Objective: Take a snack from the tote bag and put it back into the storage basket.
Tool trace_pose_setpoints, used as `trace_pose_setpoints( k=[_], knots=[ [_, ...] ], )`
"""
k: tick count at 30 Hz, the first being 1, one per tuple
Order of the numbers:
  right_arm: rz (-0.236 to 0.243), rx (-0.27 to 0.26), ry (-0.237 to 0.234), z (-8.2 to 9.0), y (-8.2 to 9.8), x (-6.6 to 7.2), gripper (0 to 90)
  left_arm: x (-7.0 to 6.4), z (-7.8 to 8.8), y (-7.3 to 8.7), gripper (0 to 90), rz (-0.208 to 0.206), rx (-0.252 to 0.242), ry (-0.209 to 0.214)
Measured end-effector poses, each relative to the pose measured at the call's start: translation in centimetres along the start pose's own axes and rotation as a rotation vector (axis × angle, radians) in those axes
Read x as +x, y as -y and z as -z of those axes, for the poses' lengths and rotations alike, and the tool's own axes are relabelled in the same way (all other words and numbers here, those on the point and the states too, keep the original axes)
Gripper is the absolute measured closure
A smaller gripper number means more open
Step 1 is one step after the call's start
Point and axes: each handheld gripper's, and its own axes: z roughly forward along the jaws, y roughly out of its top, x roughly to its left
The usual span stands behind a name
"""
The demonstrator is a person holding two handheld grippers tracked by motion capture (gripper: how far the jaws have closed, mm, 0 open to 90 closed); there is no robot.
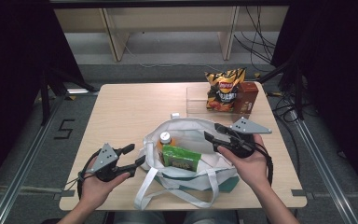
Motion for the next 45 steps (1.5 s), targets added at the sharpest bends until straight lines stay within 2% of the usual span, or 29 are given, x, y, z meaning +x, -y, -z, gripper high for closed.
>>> trace_pose_setpoints(
  k=[1, 3, 6, 8, 9, 11, 12, 13, 14, 18, 20, 22, 29, 31, 33, 34, 37, 40, 43, 44, 45],
  knots=[
    [0.018, -0.002, -0.005, -0.1, 0.0, 0.0, 48.4, 0.1, 0.0, 0.0, 38.8, -0.001, 0.000, -0.002],
    [0.004, 0.005, -0.009, -0.1, 0.0, 0.4, 48.4, 0.1, 0.0, 0.0, 38.7, 0.004, -0.011, 0.003],
    [0.018, 0.010, -0.018, -0.1, -0.1, 0.5, 48.3, 0.1, 0.1, -0.1, 38.8, -0.001, -0.003, -0.005],
    [0.002, 0.012, -0.040, -0.1, -0.1, 0.7, 48.2, 0.0, 0.2, -0.1, 38.7, -0.006, -0.003, -0.004],
    [0.028, 0.002, -0.026, 0.0, -0.1, 0.6, 48.1, 0.0, 0.2, -0.1, 38.8, -0.001, -0.003, -0.005],
    [0.040, 0.012, -0.028, 0.0, -0.1, 0.8, 48.1, 0.0, 0.2, -0.1, 38.7, -0.003, -0.002, -0.005],
    [0.011, 0.025, -0.046, 0.0, -0.1, 1.1, 48.0, 0.0, 0.1, -0.1, 38.7, -0.003, -0.002, -0.006],
    [0.026, 0.029, -0.055, 0.0, 0.0, 1.1, 48.0, 0.0, 0.1, -0.1, 38.7, -0.003, -0.002, -0.005],
    [0.017, 0.035, -0.057, -0.1, 0.1, 1.3, 48.0, 0.0, 0.1, -0.1, 38.7, -0.004, -0.001, -0.005],
    [0.042, 0.061, -0.086, -0.6, 0.5, 1.6, 48.1, 0.0, 0.1, -0.1, 38.7, -0.004, 0.000, -0.004],
    [0.036, 0.079, -0.091, -0.8, 0.8, 2.0, 48.2, 0.0, 0.2, -0.1, 38.7, -0.002, -0.001, -0.006],
    [0.029, 0.096, -0.117, -1.0, 0.9, 2.3, 48.3, 0.0, 0.2, 0.0, 38.7, 0.000, -0.001, -0.006],
    [0.016, 0.098, -0.145, -1.1, 1.1, 2.9, 48.4, 0.0, 0.0, 0.0, 38.7, -0.007, -0.009, 0.005],
    [0.042, 0.092, -0.149, -1.2, 1.2, 2.8, 48.3, 0.0, 0.0, 0.0, 38.7, -0.007, -0.009, 0.005],
    [0.041, 0.106, -0.163, -1.2, 1.2, 2.9, 48.3, 0.0, 0.0, 0.0, 38.7, -0.007, -0.009, 0.005],
    [0.033, 0.101, -0.142, -1.2, 1.3, 3.0, 48.4, 0.0, 0.0, 0.0, 38.7, -0.008, -0.008, 0.005],
    [0.018, 0.108, -0.165, -1.3, 1.5, 3.3, 48.3, 0.0, 0.0, 0.0, 38.7, -0.007, -0.008, 0.005],
    [0.061, 0.100, -0.153, -1.3, 1.5, 3.2, 48.4, 0.0, 0.0, 0.0, 38.7, -0.008, -0.007, 0.005],
    [0.034, 0.123, -0.167, -1.3, 1.7, 3.3, 48.4, -0.1, 0.1, 0.0, 38.7, -0.008, 0.003, -0.002],
    [0.050, 0.109, -0.184, -1.5, 1.8, 3.3, 48.4, -0.1, 0.1, 0.0, 38.7, -0.009, 0.002, -0.001],
    [0.032, 0.133, -0.165, -1.4, 1.9, 3.4, 48.5, -0.1, 0.1, 0.0, 38.7, -0.008, 0.003, 0.000]
  ],
)
